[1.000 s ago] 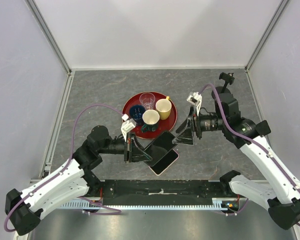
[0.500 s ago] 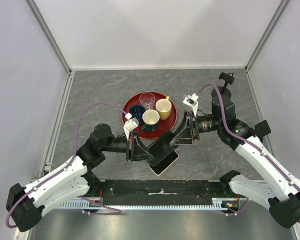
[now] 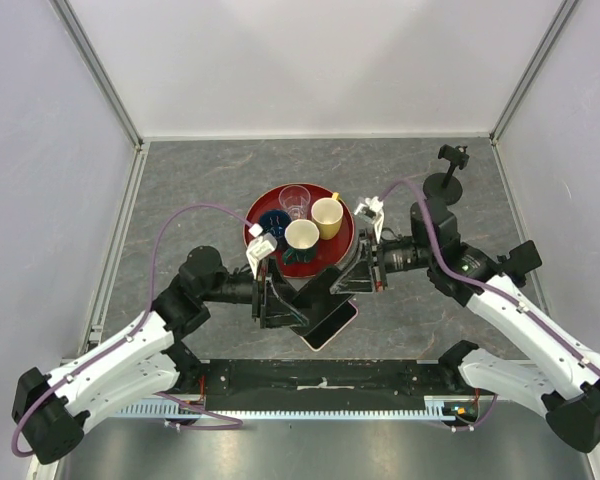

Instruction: Place the phone on the phone stand

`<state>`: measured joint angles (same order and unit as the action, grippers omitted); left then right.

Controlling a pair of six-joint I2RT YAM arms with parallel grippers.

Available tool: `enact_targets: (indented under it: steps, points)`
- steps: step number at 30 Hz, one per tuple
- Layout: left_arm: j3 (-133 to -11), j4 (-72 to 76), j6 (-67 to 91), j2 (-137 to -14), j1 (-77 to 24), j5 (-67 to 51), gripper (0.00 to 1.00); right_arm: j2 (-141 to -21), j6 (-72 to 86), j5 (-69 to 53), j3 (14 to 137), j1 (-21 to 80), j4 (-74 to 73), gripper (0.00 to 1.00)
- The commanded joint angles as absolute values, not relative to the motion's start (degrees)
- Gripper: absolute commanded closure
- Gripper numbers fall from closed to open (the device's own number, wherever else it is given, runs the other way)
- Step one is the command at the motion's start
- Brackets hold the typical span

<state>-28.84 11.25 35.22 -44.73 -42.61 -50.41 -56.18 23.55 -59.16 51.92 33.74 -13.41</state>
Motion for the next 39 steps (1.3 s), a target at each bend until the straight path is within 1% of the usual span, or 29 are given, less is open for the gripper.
enact_targets:
  steps: [1, 2, 3, 4, 6, 7, 10, 11, 13, 14, 16, 19, 20, 21, 23, 24, 25, 27, 28, 29, 30, 31, 33, 34, 35, 38, 39]
  points:
    - [-34.71, 3.65, 33.14, -41.85, -42.71, -39.24, 0.1, -54.76, 10.94, -37.77, 57.38, 36.47, -28.44, 1.0]
    - [-37.76, -6.32, 32.0, -40.88, -42.63, -29.02, 0.08, -54.84, 9.68, -23.78, 60.79, 36.39, -31.87, 1.0]
    - [-39.27, -11.81, 31.73, -39.83, -42.71, -23.61, 0.07, -55.19, 8.88, -17.47, 62.47, 36.47, -37.56, 1.0]
    - [-41.9, -18.56, 31.12, -38.16, -42.71, -16.16, 0.06, -55.54, 7.48, -6.0, 65.62, 36.39, -39.88, 1.0]
    - [-43.41, -22.31, 30.06, -35.0, -42.71, -12.76, 0.06, -56.25, 3.45, -0.37, 69.58, 36.39, -46.21, 1.0]
    - [-43.42, -23.02, 28.84, -33.76, -42.71, -12.22, 0.06, -57.29, -2.14, 5.04, 71.44, 36.47, -48.49, 1.0]
    - [-42.54, -21.89, 27.34, -30.77, -42.63, -14.31, 0.05, -60.71, -3.42, 16.23, 80.57, 36.39, -56.84, 1.0]
    - [-42.45, -21.62, 27.25, -30.59, -42.71, -14.94, 0.05, -61.6, -4.47, 24.0, 82.6, 36.39, -61.04, 1.0]
    - [-42.27, -21.18, 26.72, -31.2, -42.71, -17.82, 0.05, -64.23, -5.53, 33.79, 87.26, 36.21, -65.63, 1.0]
    - [-42.36, -20.92, 26.63, -31.64, -42.71, -18.8, 0.06, -64.94, -6.49, 40.97, 88.49, 35.95, -69.83, 1.0]
    - [-42.28, -20.39, 26.19, -32.17, -42.71, -21.6, 0.06, -65.13, -9.21, 45.16, 88.95, 32.89, -71.28, 1.0]
    - [-41.66, -18.46, 24.88, -33.22, -42.71, -24.86, 0.06, -62.51, -18.88, 43.77, 86.93, 27.0, -69.36, 1.0]
    - [-41.66, -18.28, 24.44, -33.66, -42.71, -25.31, 0.06, -61.53, -22.72, 43.33, 86.49, 25.24, -66.74, 1.0]
    - [-41.75, -17.93, 24.0, -34.01, -42.71, -25.83, 0.06, -60.65, -24.85, 41.33, 85.09, 21.48, -64.62, 1.0]
    - [-41.75, -17.58, 22.07, -34.28, -43.76, -25.85, 0.05, -58.89, -29.33, 37.28, 84.11, 17.07, -61.02, 1.0]
    - [-41.49, -17.14, 20.67, -34.28, -45.07, -24.62, 0.05, -59.23, -31.88, 35.53, 84.55, 12.35, -60.65, 1.0]
    - [-41.66, -17.4, 20.22, -34.28, -46.92, -22.7, 0.05, -60.54, -33.47, 30.72, 84.9, 9.69, -60.38, 1.0]
    - [-41.49, -17.67, 19.25, -33.58, -47.9, -22.5, 0.05, -61.78, -34.89, 25.34, 85.78, 4.33, -59.77, 1.0]
    - [-41.05, -17.58, 19.25, -32.97, -49.12, -21.19, 0.05, -63.35, -34.63, 21.66, 86.3, 3.44, -59.85, 1.0]
    - [-40.7, -17.75, 19.16, -32.61, -49.65, -20.57, 0.05, -64.41, -34.54, 19.53, 86.74, 2.12, -60.11, 1.0]
    - [-40.35, -18.1, 18.55, -32.17, -50.18, -20.04, 0.05, -65.47, -34.89, 17.68, 87.01, -1.37, -60.12, 1.0]
    - [-40.52, -19.76, 17.94, -31.47, -51.32, -18.56, 0.05, -66.96, -36.28, 16.54, 86.66, -2.71, -59.77, 1.0]
    - [-41.65, -22.31, 16.44, -30.85, -52.99, -14.79, 0.04, -68.81, -37.17, 9.96, 86.92, -6.22, -59.68, 1.0]
    - [-41.83, -23.46, 16.26, -30.68, -54.65, -10.42, 0.04, -70.56, -38.57, 7.15, 87.18, -7.2, -59.76, 1.0]
    - [-41.92, -25.12, 16.26, -30.67, -55.45, -8.63, 0.02, -71.71, -39.37, 3.38, 87.97, -7.9, -60.81, 1.0]
    - [-41.84, -26.01, 16.26, -30.32, -58.09, -5.89, 0.0, -74.88, -42.78, -0.34, 90.96, -11.41, -61.69, 1.0]
    - [-41.75, -26.1, 16.26, -30.15, -58.79, -5.45, 0.0, -75.32, -44.02, -5.75, 91.49, -14.65, -61.53, 1.0]
